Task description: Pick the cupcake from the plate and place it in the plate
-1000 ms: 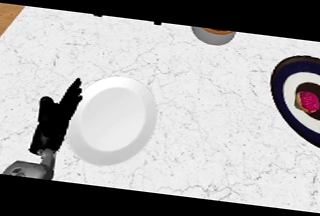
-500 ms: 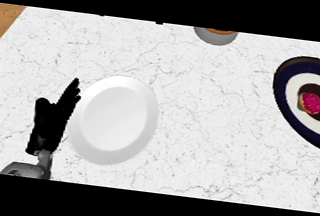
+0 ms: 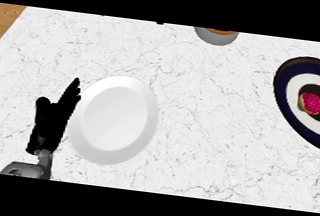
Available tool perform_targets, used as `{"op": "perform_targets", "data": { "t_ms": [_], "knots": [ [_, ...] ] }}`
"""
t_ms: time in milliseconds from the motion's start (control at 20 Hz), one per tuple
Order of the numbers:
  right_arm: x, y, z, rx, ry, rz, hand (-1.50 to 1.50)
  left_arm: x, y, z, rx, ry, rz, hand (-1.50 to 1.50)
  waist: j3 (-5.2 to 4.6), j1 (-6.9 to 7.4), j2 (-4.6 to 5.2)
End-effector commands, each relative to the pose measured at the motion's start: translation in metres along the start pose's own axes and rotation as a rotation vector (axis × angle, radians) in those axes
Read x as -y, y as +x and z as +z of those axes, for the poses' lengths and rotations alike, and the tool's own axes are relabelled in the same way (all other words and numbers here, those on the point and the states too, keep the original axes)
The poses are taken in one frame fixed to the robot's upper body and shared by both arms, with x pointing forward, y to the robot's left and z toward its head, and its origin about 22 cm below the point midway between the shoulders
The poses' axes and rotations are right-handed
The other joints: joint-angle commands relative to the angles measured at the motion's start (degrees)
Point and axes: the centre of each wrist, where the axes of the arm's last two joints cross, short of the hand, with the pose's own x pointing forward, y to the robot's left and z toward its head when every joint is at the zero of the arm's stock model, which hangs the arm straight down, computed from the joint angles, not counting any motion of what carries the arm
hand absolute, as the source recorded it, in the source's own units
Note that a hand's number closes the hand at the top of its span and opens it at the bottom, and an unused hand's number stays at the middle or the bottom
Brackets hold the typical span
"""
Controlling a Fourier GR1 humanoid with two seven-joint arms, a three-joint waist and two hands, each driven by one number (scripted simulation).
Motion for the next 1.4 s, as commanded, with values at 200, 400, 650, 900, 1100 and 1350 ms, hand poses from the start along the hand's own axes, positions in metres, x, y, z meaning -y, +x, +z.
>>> {"op": "perform_targets", "data": {
  "t_ms": [200,400,650,900,1100,1350],
  "knots": [
    [0.002,-0.005,0.009,0.049,-0.018,-0.002,-1.5,0.004,-0.006,0.008,0.013,-0.002,0.007,0.0,0.05,0.59,0.05],
    [0.008,-0.002,0.008,0.031,-0.029,0.024,-1.5,-0.006,-0.001,0.002,0.014,-0.007,-0.008,0.0,0.06,0.72,0.15],
    [0.01,-0.011,0.026,0.004,-0.051,0.036,-1.5,-0.002,0.007,-0.005,0.006,-0.016,0.0,0.0,0.15,0.74,0.26],
    [0.02,-0.009,0.03,0.011,-0.084,0.065,-1.5,0.015,0.006,-0.007,0.023,-0.013,-0.004,0.0,0.24,0.72,0.57],
    [0.04,-0.001,0.033,-0.025,-0.103,0.069,-1.5,-0.007,0.01,-0.006,0.018,-0.016,-0.004,0.0,0.21,1.2,0.43],
    [0.051,0.0,0.042,-0.009,-0.165,0.047,-1.5,-0.004,0.0,-0.003,0.017,-0.012,-0.002,0.0,0.31,1.35,0.59]
  ]
}}
